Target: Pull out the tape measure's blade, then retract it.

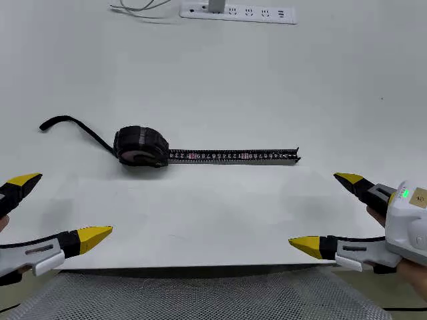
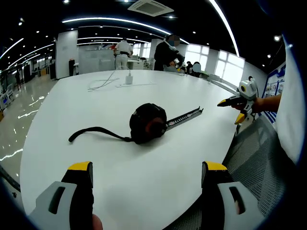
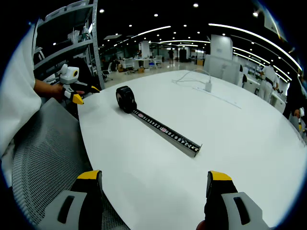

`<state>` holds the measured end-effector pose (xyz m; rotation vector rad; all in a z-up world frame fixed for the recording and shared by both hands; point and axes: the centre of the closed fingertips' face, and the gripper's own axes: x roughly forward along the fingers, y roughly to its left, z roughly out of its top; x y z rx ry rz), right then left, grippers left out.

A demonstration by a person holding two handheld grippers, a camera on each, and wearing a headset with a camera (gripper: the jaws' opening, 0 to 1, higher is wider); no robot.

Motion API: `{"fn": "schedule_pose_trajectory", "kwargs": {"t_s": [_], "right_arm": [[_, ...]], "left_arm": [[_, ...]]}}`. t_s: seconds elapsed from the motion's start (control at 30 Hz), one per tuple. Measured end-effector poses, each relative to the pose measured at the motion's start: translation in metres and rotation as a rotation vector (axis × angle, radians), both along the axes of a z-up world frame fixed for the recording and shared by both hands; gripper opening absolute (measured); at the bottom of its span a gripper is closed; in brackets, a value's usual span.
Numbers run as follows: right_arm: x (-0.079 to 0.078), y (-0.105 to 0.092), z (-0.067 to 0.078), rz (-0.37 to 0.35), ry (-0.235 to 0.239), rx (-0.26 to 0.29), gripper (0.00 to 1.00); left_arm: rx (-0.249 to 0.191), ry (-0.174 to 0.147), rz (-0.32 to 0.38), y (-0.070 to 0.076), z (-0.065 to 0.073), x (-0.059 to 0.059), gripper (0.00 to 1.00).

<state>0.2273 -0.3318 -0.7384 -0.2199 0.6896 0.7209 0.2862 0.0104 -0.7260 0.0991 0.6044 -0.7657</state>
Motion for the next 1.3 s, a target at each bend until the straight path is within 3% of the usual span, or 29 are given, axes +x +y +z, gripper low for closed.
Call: {"fn": "schedule_pose_trajectory", "kwargs": {"t_s": [0.7, 0.93, 1.3], "right_arm": [[0.002, 0.000, -0.002, 0.011, 0.004, -0.013, 0.89], [0.000, 0.001, -0.004, 0.012, 0.010, -0.011, 0.89], [0.000, -0.002, -0.005, 0.005, 0.012, -0.009, 0.89]], "left_arm": [[0.024, 0.001, -0.041, -0.003, -0.002, -0.004, 0.91], [0.016, -0.002, -0.036, -0.020, 0.000, 0.001, 0.92], [0.012, 0.030, -0.021, -0.044, -0.006, 0.009, 0.92]]}}
